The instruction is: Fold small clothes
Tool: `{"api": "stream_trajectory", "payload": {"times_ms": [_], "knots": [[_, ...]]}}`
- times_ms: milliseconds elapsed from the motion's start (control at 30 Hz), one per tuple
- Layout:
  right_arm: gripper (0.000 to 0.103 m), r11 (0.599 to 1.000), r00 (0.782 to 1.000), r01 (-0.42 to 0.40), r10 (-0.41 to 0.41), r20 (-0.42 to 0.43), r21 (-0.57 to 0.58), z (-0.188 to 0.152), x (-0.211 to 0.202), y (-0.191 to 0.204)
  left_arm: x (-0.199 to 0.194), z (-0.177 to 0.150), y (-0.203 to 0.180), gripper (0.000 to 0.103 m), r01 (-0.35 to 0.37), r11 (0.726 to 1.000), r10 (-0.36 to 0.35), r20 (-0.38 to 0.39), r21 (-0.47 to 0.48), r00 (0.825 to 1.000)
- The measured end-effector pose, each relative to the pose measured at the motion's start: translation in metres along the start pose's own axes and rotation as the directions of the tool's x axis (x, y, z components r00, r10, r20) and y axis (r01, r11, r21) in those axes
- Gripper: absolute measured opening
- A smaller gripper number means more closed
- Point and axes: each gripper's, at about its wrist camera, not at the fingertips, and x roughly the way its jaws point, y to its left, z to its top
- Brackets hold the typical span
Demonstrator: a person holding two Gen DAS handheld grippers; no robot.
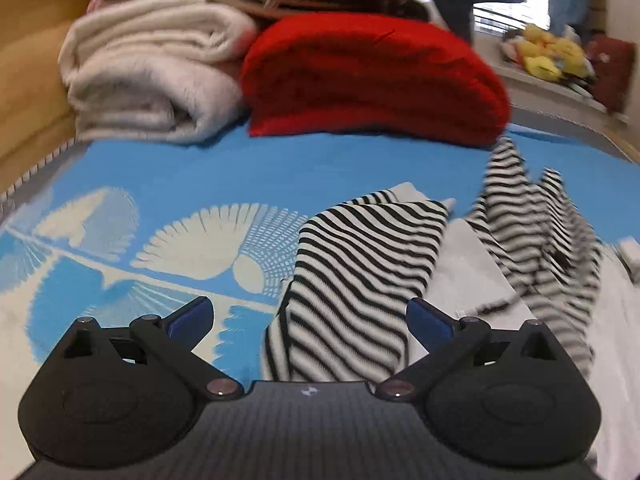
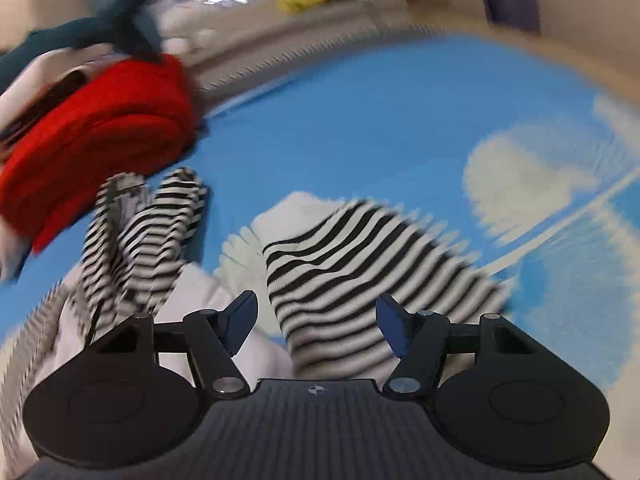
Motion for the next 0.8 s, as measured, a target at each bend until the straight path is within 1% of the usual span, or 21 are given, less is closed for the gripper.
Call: {"api": "stream_trajectory", "payload": {"times_ms": [67, 133, 167, 200, 233, 267, 333, 367, 400, 433, 467, 500, 533, 567, 600, 633, 667, 700, 733, 767, 800], "knots": [[0.068, 1.0, 0.999, 0.022, -0.022, -0.033, -0.009, 0.001, 0.037, 0.006, 0.016, 0.0, -0.003, 0.103, -0.007, 1.0, 0.007, -0.008, -0.021, 1.0], [0.069, 0.994, 0.995, 0.065, -0.071, -0.065, -0.092, -0.001, 0.068, 0.017, 0.029, -0.001, -0.006, 0.103, -0.01, 1.0, 0.01, -0.022, -0.022, 1.0], [0.062, 0.983, 0.994, 0.083, -0.093, -0.053, -0.162, -0.003, 0.076, 0.022, 0.034, -0.002, -0.007, 0.103, -0.015, 1.0, 0.014, -0.026, -0.018, 1.0], [0.004, 0.953, 0.992, 0.111, -0.121, -0.019, -0.281, -0.006, 0.078, 0.031, 0.04, -0.005, -0.006, 0.103, -0.02, 1.0, 0.019, -0.029, -0.01, 0.999], [0.005, 0.924, 0.992, 0.11, -0.123, -0.013, -0.365, -0.004, 0.076, 0.035, 0.041, -0.007, -0.009, 0.103, -0.028, 1.0, 0.028, -0.028, 0.0, 0.999], [0.002, 0.92, 0.99, 0.126, -0.141, -0.012, -0.371, 0.002, 0.071, 0.028, 0.043, -0.007, -0.008, 0.103, -0.039, 0.999, 0.039, -0.02, 0.006, 0.999], [0.002, 0.929, 0.979, 0.2, -0.198, 0.038, -0.31, 0.022, 0.043, -0.007, 0.041, -0.009, -0.006, 0.103, -0.055, 0.998, 0.055, 0.004, 0.002, 0.998], [0.002, 0.918, 0.967, 0.253, -0.243, 0.07, -0.305, 0.031, 0.023, -0.03, 0.041, -0.009, -0.003, 0.103, -0.061, 0.998, 0.061, 0.014, -0.01, 0.998], [0.002, 0.898, 0.947, 0.323, -0.308, 0.096, -0.3, 0.038, 0.005, -0.055, 0.041, -0.007, 0.002, 0.103, -0.063, 0.998, 0.063, 0.021, -0.029, 0.998], [0.002, 0.865, 0.912, 0.409, -0.396, 0.105, -0.29, 0.043, -0.016, -0.089, 0.042, -0.004, 0.007, 0.103, -0.065, 0.997, 0.066, 0.021, -0.045, 0.998], [0.002, 0.814, 0.86, 0.506, -0.502, 0.091, -0.285, 0.045, -0.036, -0.127, 0.042, -0.001, 0.012, 0.103, -0.07, 0.995, 0.071, 0.018, -0.066, 0.997], [0.005, 0.748, 0.793, 0.597, -0.605, 0.07, -0.291, 0.043, -0.055, -0.167, 0.043, 0.002, 0.016, 0.103, -0.076, 0.993, 0.077, 0.013, -0.092, 0.997], [0.011, 0.68, 0.723, 0.669, -0.689, 0.05, -0.299, 0.038, -0.067, -0.195, 0.043, 0.005, 0.022, 0.103, -0.078, 0.989, 0.079, 0.009, -0.123, 0.997], [0.026, 0.567, 0.603, 0.762, -0.797, 0.026, -0.313, 0.03, -0.078, -0.226, 0.042, 0.008, 0.027, 0.103, -0.077, 0.985, 0.079, 0.006, -0.153, 0.997], [0.045, 0.473, 0.504, 0.821, -0.863, 0.019, -0.32, 0.021, -0.088, -0.248, 0.041, 0.011, 0.032, 0.103, -0.078, 0.981, 0.081, 0.008, -0.176, 0.997], [0.051, 0.462, 0.494, 0.831, -0.869, 0.029, -0.308, 0.014, -0.1, -0.256, 0.039, 0.015, 0.035, 0.103, -0.083, 0.977, 0.087, 0.011, -0.197, 0.996], [0.056, 0.504, 0.535, 0.817, -0.843, 0.044, -0.282, 0.009, -0.111, -0.255, 0.037, 0.018, 0.038, 0.103, -0.087, 0.973, 0.092, 0.011, -0.214, 0.996], [0.059, 0.564, 0.593, 0.787, -0.803, 0.054, -0.249, 0.005, -0.119, -0.248, 0.036, 0.021, 0.039, 0.103, -0.086, 0.972, 0.091, 0.013, -0.221, 0.996], [0.059, 0.647, 0.671, 0.734, -0.738, 0.069, -0.206, 0.001, -0.125, -0.234, 0.034, 0.024, 0.041, 0.103, -0.081, 0.971, 0.087, 0.016, -0.223, 0.996], [0.059, 0.716, 0.737, 0.673, -0.671, 0.082, -0.187, -0.002, -0.128, -0.22, 0.034, 0.027, 0.041, 0.103, -0.082, 0.972, 0.087, 0.017, -0.221, 0.996], [0.06, 0.775, 0.795, 0.605, -0.599, 0.093, -0.182, -0.005, -0.126, -0.202, 0.034, 0.031, 0.043, 0.103, -0.085, 0.972, 0.091, 0.016, -0.217, 0.996]]}}
